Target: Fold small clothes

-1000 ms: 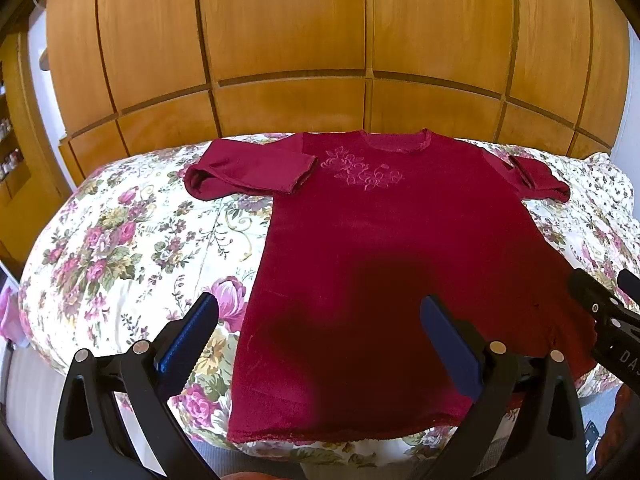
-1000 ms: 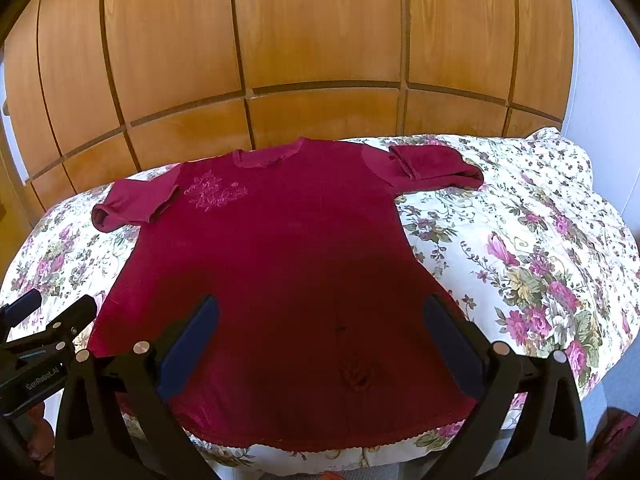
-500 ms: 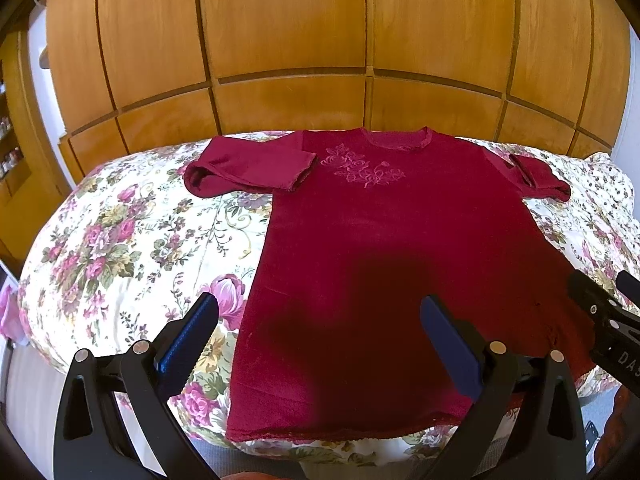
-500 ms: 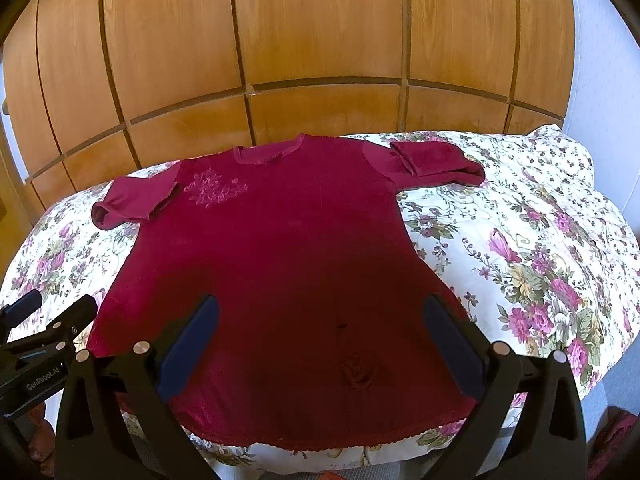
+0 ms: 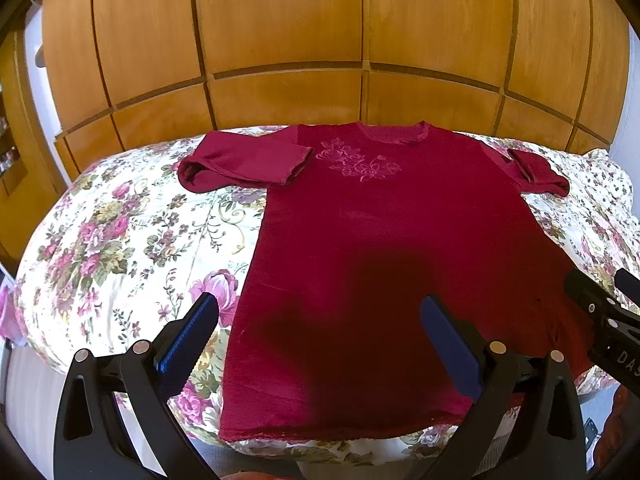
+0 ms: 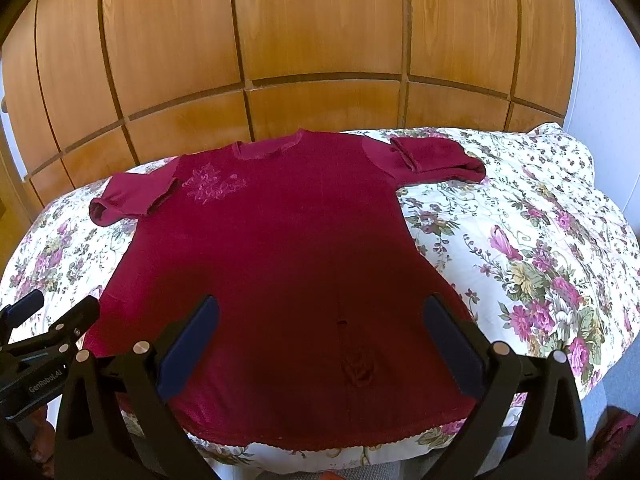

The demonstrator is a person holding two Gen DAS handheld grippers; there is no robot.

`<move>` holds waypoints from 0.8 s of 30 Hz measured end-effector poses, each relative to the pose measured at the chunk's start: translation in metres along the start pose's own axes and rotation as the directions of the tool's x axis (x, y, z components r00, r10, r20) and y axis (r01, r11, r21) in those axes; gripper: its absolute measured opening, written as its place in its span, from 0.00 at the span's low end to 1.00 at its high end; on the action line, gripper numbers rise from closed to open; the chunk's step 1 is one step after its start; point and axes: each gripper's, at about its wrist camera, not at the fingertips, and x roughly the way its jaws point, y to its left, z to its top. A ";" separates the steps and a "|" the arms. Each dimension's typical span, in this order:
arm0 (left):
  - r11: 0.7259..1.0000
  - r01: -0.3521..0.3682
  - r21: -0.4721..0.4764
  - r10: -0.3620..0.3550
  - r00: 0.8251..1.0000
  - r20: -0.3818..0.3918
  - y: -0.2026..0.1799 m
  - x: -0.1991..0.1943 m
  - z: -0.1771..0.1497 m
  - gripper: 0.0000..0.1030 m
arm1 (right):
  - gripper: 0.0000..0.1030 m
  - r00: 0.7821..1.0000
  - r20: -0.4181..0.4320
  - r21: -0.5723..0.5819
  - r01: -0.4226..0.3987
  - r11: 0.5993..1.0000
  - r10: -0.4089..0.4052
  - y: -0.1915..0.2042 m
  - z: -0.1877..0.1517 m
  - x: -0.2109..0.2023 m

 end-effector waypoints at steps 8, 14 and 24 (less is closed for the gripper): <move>0.999 0.036 0.005 -0.035 0.996 -0.086 0.002 0.027 0.002 0.97 | 0.98 0.997 0.053 0.029 -0.061 0.998 0.060 -0.017 0.003 0.010; 0.996 0.090 -0.025 -0.092 0.990 -0.102 0.009 0.056 0.009 0.97 | 0.98 0.995 -0.030 0.086 -0.094 0.992 0.097 -0.048 0.007 0.044; 0.998 -0.048 -0.039 0.045 0.996 -0.079 0.028 0.107 0.046 0.97 | 0.98 0.999 0.025 0.042 0.039 0.998 -0.040 -0.117 0.069 0.102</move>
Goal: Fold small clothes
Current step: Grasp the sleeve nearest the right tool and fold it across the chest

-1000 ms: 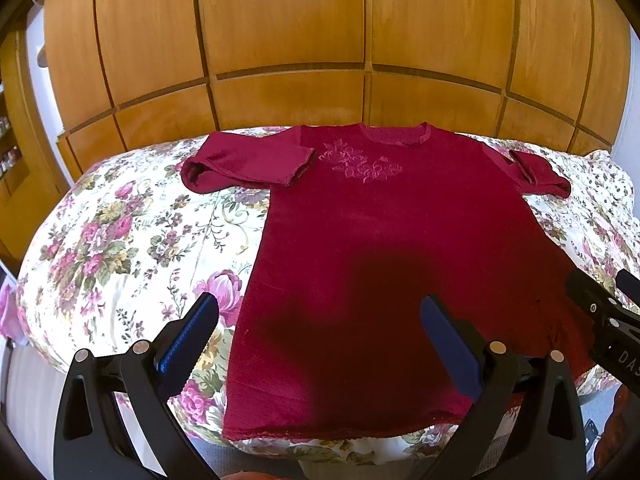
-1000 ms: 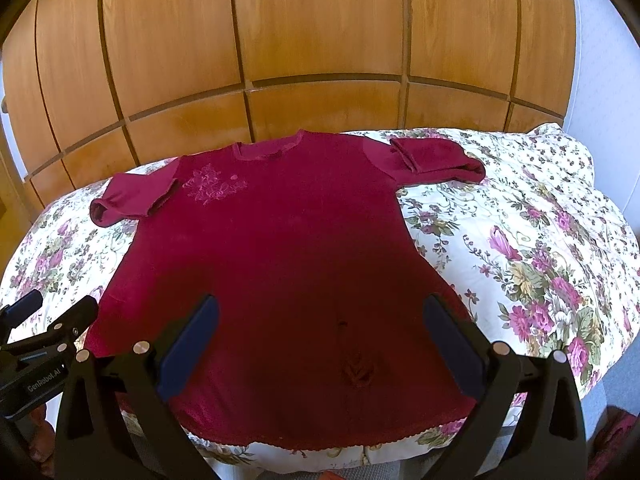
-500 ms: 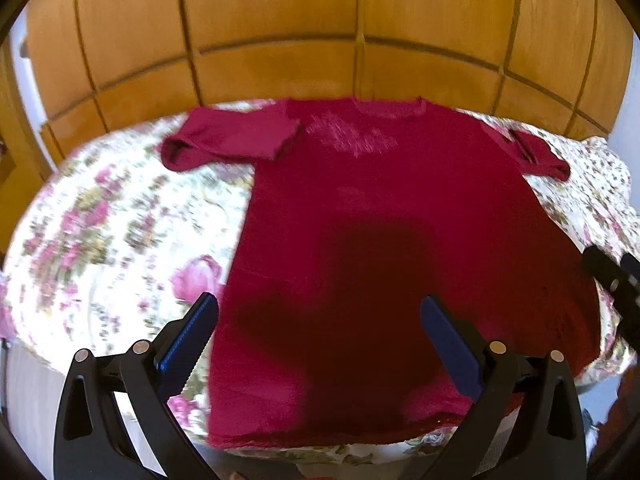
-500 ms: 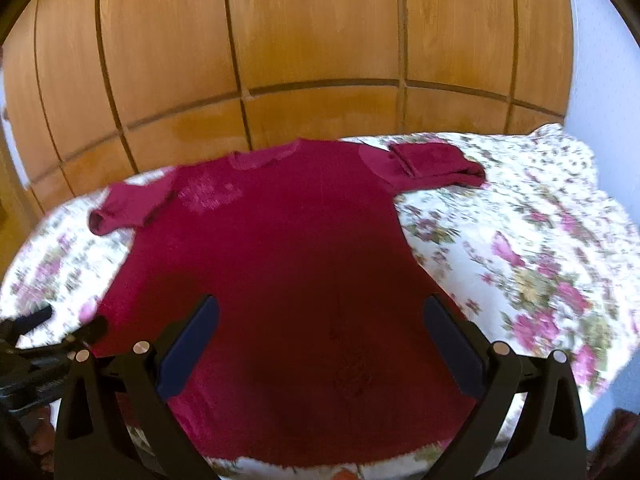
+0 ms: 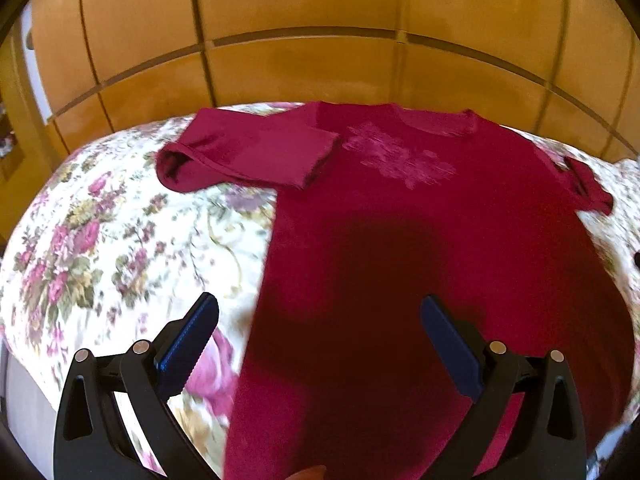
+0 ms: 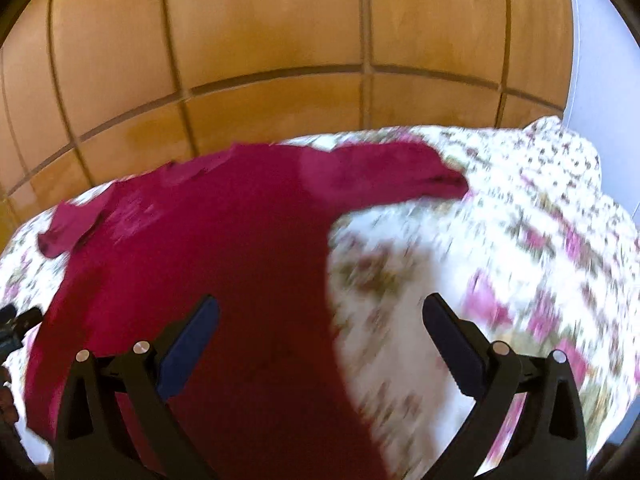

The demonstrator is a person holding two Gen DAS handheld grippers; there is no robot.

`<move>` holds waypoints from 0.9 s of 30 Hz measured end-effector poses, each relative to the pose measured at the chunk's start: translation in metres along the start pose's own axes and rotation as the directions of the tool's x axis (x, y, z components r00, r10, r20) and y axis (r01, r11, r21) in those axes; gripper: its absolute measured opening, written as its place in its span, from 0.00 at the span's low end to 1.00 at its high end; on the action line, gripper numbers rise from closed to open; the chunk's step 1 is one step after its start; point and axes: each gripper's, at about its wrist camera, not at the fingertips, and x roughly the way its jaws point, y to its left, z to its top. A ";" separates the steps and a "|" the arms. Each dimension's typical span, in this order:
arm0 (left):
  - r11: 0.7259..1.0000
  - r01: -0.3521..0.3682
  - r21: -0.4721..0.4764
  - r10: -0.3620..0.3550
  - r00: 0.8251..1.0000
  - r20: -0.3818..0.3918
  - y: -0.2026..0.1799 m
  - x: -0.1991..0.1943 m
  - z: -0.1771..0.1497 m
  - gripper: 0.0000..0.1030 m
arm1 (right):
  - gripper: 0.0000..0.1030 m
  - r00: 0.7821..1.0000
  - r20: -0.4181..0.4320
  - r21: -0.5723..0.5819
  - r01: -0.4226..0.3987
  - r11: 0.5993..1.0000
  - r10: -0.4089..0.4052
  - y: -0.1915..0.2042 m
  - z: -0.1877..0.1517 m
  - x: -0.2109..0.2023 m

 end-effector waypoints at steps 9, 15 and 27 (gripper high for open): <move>0.996 -0.089 -0.024 0.087 0.995 -0.044 0.017 0.042 0.014 0.97 | 0.88 0.998 -0.001 0.007 0.064 0.998 -0.064 -0.027 0.070 0.084; 0.993 -0.112 -0.028 0.109 0.991 -0.082 0.025 0.061 0.009 0.97 | 0.68 0.985 -0.063 -0.097 0.153 0.983 -0.160 -0.018 0.080 0.140; 0.988 -0.028 -0.151 0.012 0.994 -0.108 0.040 0.072 -0.009 0.97 | 0.09 0.994 -0.105 0.113 -0.013 0.994 0.025 -0.025 0.102 0.128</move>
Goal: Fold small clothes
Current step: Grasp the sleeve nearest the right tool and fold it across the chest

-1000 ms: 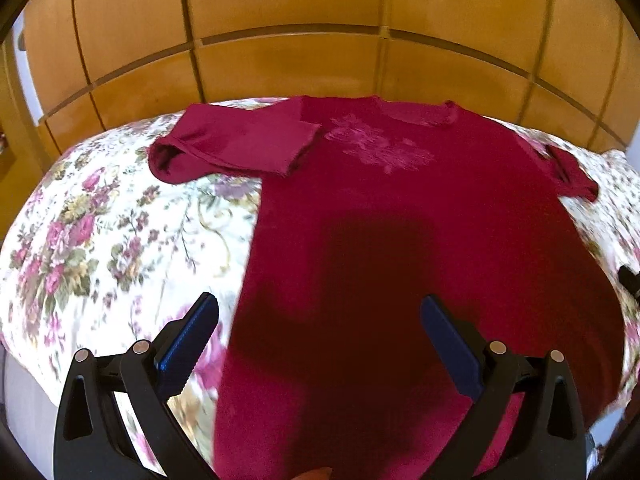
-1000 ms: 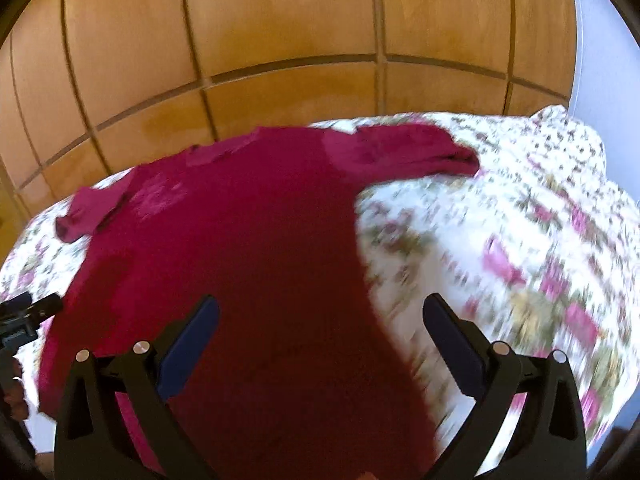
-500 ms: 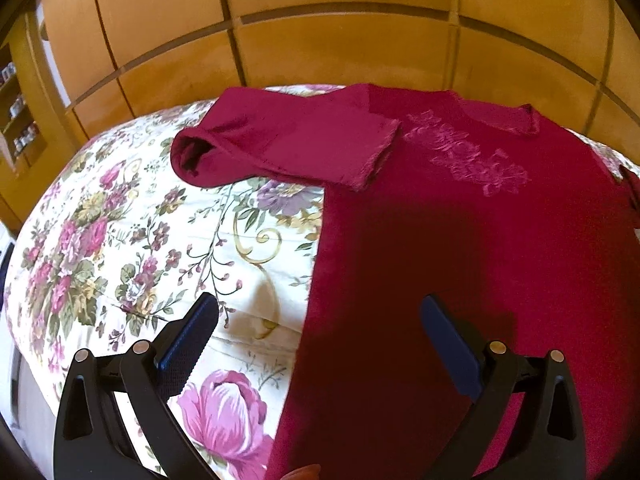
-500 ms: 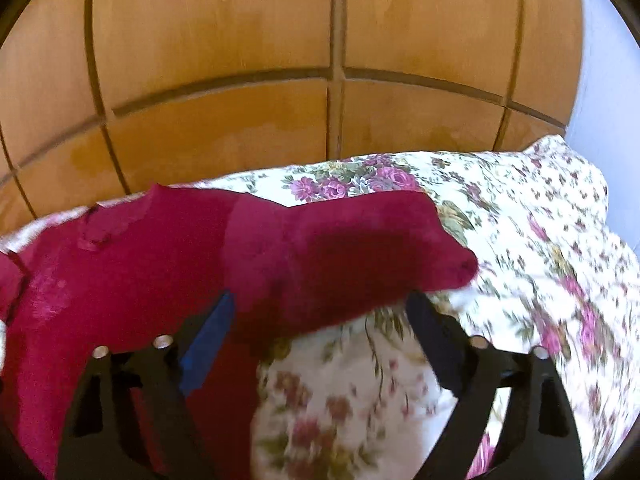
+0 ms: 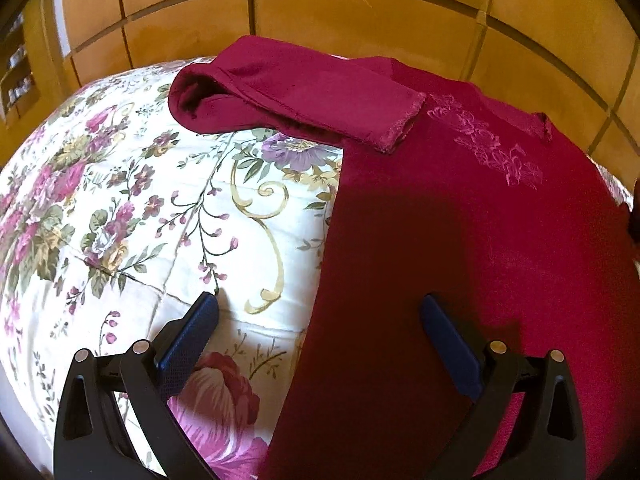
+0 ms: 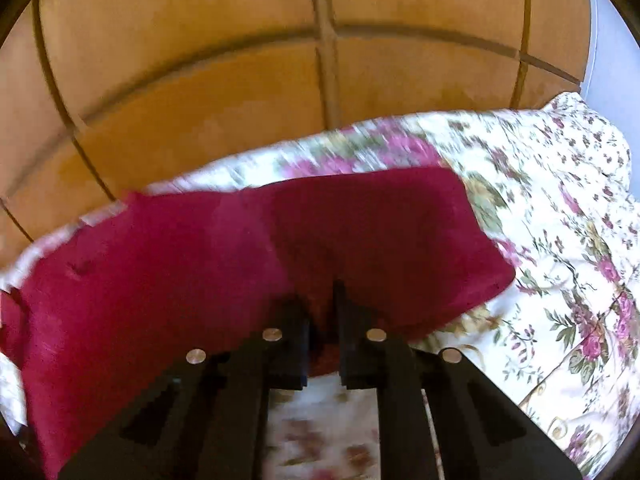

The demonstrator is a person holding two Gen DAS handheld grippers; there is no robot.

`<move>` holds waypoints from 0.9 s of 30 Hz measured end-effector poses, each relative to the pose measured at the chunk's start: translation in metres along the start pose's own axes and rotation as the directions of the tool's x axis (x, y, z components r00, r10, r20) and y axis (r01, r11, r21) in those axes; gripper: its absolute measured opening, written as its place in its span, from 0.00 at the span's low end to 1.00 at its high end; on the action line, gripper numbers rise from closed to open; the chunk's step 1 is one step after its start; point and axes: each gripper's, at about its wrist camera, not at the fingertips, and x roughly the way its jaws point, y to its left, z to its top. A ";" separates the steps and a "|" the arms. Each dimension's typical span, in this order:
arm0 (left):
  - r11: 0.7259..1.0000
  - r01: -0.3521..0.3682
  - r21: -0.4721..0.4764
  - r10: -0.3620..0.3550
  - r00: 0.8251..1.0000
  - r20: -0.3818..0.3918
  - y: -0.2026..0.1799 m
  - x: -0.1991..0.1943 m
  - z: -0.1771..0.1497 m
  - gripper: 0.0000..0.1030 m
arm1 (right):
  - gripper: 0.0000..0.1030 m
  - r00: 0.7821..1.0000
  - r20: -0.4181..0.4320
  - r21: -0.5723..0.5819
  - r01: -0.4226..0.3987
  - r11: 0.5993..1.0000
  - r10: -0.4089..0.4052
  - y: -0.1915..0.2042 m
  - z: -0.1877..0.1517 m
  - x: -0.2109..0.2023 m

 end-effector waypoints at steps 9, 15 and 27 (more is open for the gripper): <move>0.991 0.085 -0.103 -0.083 0.996 0.023 0.028 -0.023 0.014 0.97 | 0.09 0.934 0.015 -0.020 -0.356 0.934 0.356 0.132 0.015 -0.031; 0.986 0.073 -0.150 -0.067 0.997 0.044 0.053 -0.041 0.032 0.97 | 0.64 0.856 -0.080 -0.118 -0.517 0.848 0.511 0.223 -0.018 -0.018; 0.980 0.199 -0.020 -0.195 0.972 0.134 -0.016 -0.051 0.076 0.97 | 0.83 0.990 0.063 -0.046 -0.123 0.991 0.126 0.091 -0.072 -0.049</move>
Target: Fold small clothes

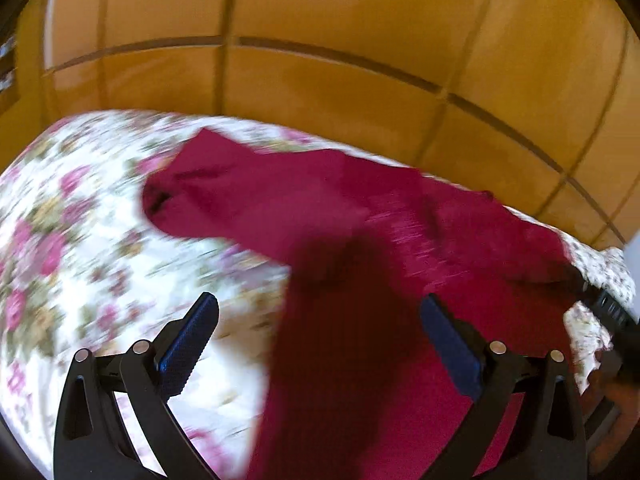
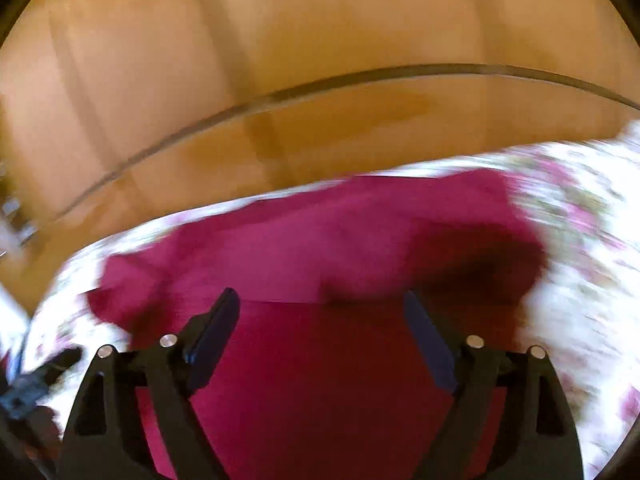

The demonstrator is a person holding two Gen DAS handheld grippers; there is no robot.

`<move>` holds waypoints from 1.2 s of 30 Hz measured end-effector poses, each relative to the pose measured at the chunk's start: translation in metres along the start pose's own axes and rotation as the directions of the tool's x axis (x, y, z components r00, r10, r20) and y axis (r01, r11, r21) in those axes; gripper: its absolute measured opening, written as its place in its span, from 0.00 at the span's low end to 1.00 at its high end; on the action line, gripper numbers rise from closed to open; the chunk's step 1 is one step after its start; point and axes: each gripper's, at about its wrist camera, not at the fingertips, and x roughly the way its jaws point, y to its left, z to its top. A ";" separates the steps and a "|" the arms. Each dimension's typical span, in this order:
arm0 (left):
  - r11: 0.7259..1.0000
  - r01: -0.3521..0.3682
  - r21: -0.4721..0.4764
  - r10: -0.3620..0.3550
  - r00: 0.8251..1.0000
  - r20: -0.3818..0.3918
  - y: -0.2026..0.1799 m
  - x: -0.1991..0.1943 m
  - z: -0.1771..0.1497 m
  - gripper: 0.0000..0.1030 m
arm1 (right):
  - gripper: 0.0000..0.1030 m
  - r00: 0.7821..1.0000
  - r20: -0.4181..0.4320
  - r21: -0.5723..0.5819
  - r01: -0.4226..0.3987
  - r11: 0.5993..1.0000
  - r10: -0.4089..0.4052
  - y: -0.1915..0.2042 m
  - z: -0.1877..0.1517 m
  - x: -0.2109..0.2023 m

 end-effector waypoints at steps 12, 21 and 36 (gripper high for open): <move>0.989 0.121 0.090 -0.115 0.991 -0.068 -0.103 0.109 0.052 0.80 | 0.85 0.991 -0.072 0.255 0.126 0.959 -0.111 -0.108 0.002 0.031; 0.977 0.192 0.094 -0.172 0.966 -0.191 -0.108 0.147 0.043 0.06 | 0.17 0.991 -0.126 0.245 0.072 0.967 -0.042 -0.113 0.018 0.068; 0.979 0.100 0.177 -0.085 0.992 -0.089 -0.076 0.139 0.027 0.12 | 0.57 0.983 -0.120 -0.017 0.135 0.991 -0.136 -0.093 0.000 0.033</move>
